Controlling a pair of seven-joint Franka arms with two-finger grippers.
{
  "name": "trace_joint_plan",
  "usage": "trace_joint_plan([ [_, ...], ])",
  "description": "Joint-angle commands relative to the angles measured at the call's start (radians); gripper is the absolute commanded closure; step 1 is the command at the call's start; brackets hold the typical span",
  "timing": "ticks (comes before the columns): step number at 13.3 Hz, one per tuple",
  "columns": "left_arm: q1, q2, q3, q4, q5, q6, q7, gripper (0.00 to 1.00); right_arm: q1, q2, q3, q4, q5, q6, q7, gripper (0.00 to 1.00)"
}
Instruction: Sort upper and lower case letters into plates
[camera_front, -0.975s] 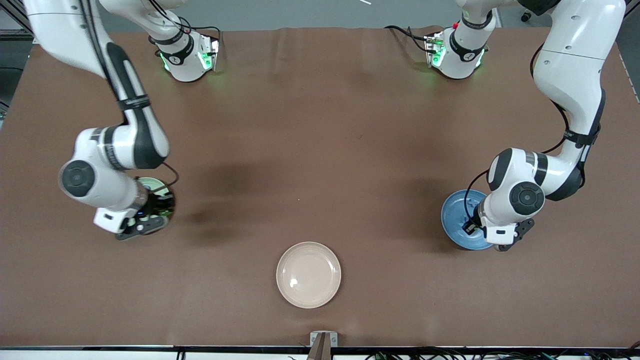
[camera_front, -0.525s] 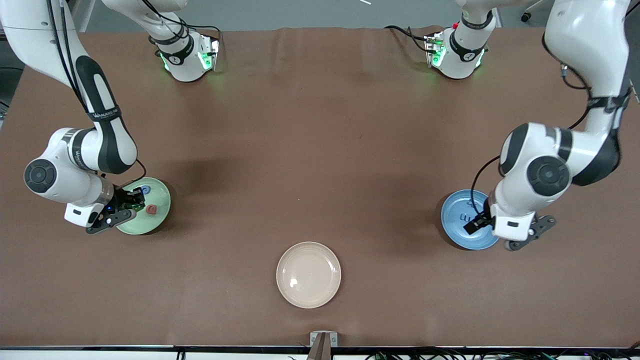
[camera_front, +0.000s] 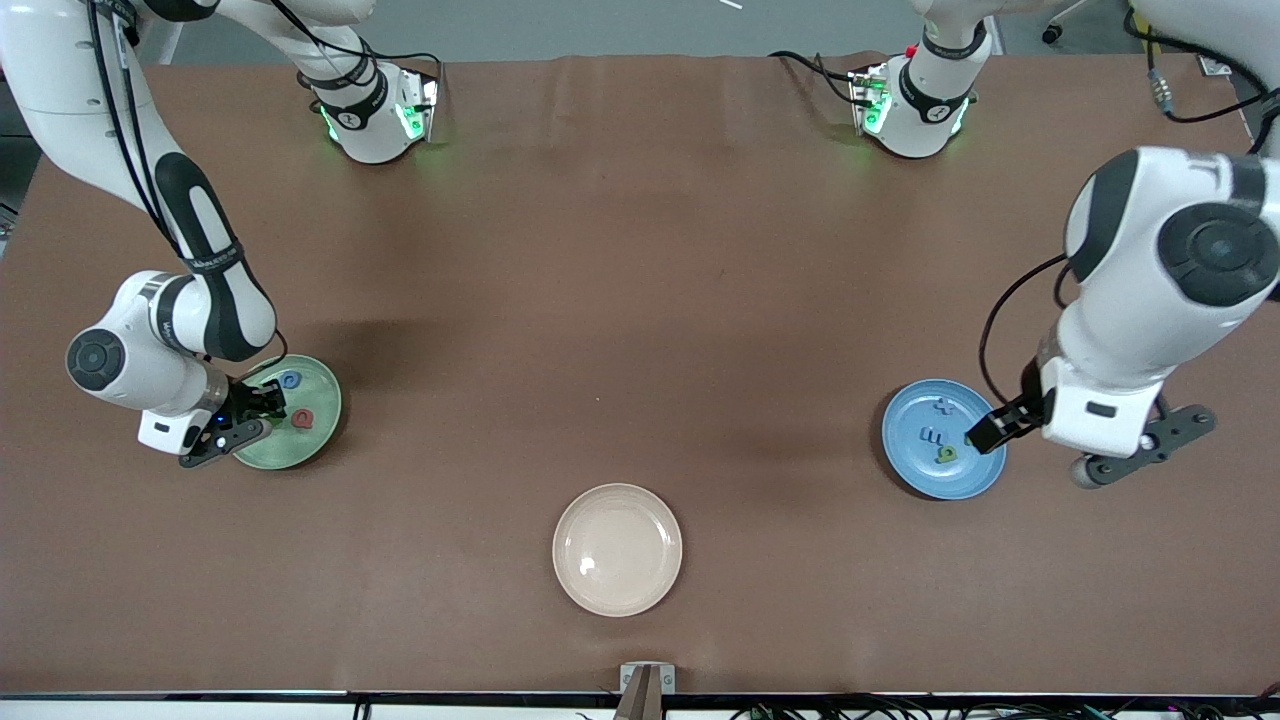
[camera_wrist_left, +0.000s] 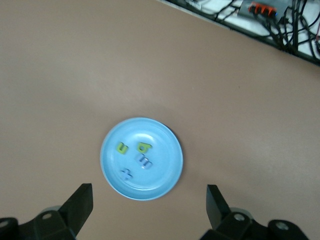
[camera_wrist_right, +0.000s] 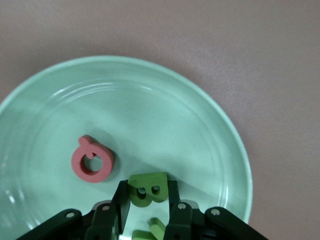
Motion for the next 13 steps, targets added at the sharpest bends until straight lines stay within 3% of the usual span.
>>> trace_joint_plan([
  [1, 0.027, -0.116, 0.001, -0.009, -0.044, -0.073, 0.129, 0.00, -0.013, -0.001, 0.021, -0.008, -0.004, 0.021, -0.010, 0.17],
  [2, 0.032, -0.144, 0.005, -0.009, -0.049, -0.113, 0.166, 0.00, -0.013, -0.008, 0.021, -0.008, -0.001, 0.007, -0.002, 0.00],
  [6, 0.089, -0.254, 0.006, -0.011, -0.093, -0.306, 0.382, 0.00, 0.001, -0.188, 0.030, 0.003, 0.010, -0.210, 0.063, 0.00],
  [10, 0.173, -0.300, 0.008, -0.016, -0.187, -0.380, 0.499, 0.00, 0.114, -0.411, 0.031, 0.001, 0.010, -0.429, 0.433, 0.00],
  [11, 0.163, -0.328, 0.038, -0.025, -0.213, -0.387, 0.504, 0.00, 0.123, -0.457, 0.031, 0.001, 0.010, -0.462, 0.487, 0.00],
  [13, 0.025, -0.387, 0.211, -0.092, -0.260, -0.387, 0.551, 0.00, 0.149, -0.553, 0.036, 0.003, 0.010, -0.552, 0.619, 0.00],
])
